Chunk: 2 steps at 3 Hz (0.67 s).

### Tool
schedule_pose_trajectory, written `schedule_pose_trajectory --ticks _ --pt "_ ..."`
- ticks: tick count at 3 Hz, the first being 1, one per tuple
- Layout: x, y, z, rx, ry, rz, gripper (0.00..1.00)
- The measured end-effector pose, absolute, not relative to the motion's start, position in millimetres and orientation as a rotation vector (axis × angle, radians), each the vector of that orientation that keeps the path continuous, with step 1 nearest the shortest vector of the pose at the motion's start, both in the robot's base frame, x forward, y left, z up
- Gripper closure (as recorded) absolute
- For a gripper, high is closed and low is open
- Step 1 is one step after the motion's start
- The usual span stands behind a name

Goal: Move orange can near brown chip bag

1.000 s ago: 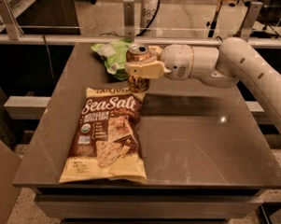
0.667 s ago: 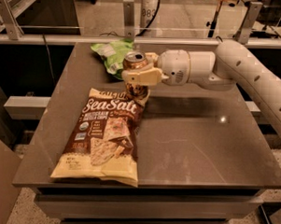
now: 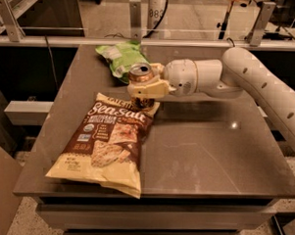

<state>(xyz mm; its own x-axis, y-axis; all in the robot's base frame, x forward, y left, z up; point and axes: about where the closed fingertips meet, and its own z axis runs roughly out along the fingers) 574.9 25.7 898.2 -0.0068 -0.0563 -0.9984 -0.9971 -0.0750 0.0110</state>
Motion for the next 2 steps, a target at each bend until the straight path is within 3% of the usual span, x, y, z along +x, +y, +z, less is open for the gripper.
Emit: schedule_pose_trajectory --ticks 1,2 --pt "577.5 20.6 892.4 -1.346 1.2 1.201 0.13" --pt "579.2 16.0 891.8 -1.369 1.179 1.169 0.0"
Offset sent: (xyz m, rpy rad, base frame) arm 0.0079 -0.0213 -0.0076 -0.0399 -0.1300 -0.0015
